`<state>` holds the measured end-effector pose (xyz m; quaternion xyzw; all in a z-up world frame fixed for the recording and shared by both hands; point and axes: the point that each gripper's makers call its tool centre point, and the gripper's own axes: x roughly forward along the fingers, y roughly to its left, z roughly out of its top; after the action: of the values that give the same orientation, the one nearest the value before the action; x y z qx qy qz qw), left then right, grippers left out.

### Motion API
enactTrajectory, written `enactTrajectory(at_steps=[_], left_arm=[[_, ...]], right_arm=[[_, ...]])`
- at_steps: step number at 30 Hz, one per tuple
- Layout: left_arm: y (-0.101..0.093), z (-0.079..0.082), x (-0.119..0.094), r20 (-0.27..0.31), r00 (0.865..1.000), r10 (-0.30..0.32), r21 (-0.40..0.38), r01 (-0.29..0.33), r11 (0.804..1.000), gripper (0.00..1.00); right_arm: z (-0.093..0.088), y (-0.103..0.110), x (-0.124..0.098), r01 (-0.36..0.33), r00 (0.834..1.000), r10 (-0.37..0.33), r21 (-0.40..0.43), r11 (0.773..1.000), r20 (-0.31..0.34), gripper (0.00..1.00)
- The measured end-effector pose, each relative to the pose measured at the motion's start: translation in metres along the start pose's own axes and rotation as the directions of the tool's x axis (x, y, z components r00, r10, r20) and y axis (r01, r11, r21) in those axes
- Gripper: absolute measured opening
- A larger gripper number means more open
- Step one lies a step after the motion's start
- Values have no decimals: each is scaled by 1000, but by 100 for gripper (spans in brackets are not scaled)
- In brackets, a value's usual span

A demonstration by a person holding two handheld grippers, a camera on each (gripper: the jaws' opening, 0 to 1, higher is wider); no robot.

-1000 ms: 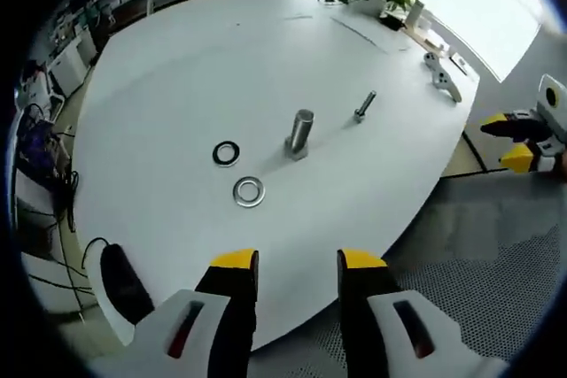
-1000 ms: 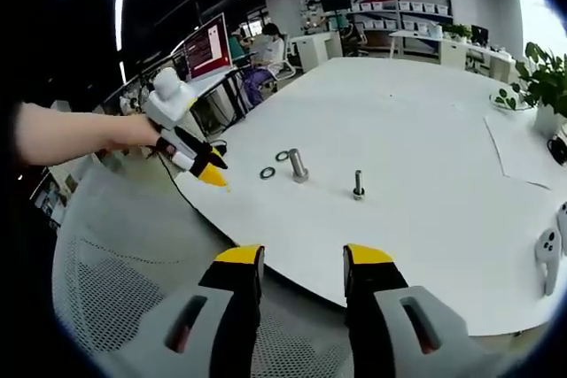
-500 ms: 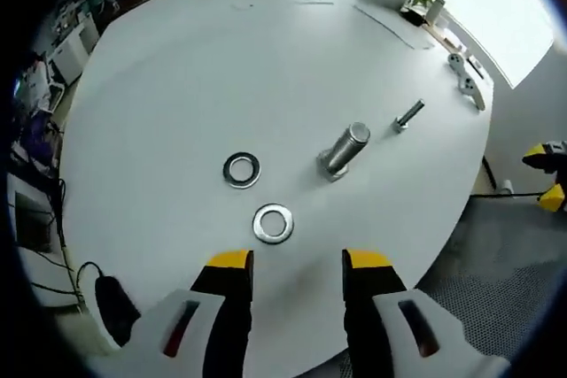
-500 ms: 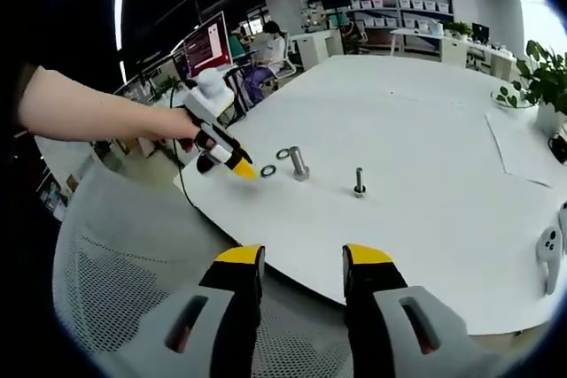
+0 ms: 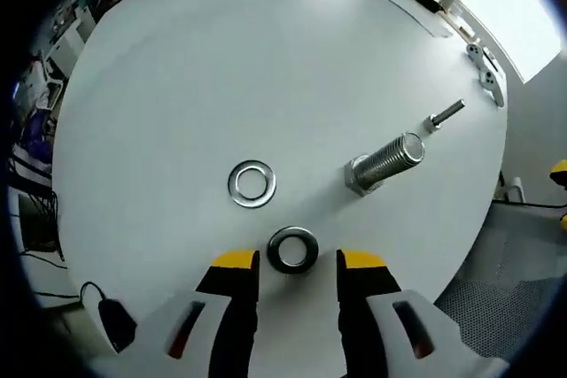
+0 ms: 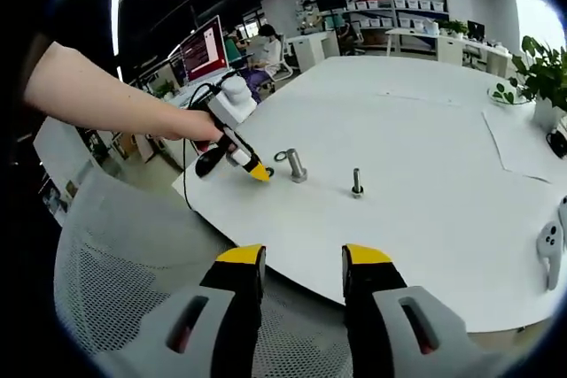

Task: Place the washer onto the threaded stud by aligning its center hole with the stud, sliding it down to the base, and recovering from edge contact or off-axis alignment until the washer reaches the visible bottom stop.

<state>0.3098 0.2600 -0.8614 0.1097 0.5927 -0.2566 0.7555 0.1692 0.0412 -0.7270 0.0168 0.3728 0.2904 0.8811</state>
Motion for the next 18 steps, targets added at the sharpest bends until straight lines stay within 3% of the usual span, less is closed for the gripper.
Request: enactTrajectory(at_steps=[3,4,5,6,18], left_arm=[[8,-2,2,-25,998,63,132,-59,989,23],[6,0,2,-18,999,47,144,-44,989,23],[4,-1,2,-25,999,48,84,-46,995,23],[3,-1,2,-22,999,49,79,-47,996,23],[-6,0,3,-30,999,38,117,-34,993,32]], right_arm=[[1,-2,0,6,1000,-6,8,1000,4,37],[1,-2,-1,7,1000,-7,11,1000,6,37],[1,-2,-1,8,1000,-8,12,1000,7,37],[1,-2,-1,11,1000,-11,10,1000,7,37],[1,-3,-1,15,1000,-15,9,1000,5,36]])
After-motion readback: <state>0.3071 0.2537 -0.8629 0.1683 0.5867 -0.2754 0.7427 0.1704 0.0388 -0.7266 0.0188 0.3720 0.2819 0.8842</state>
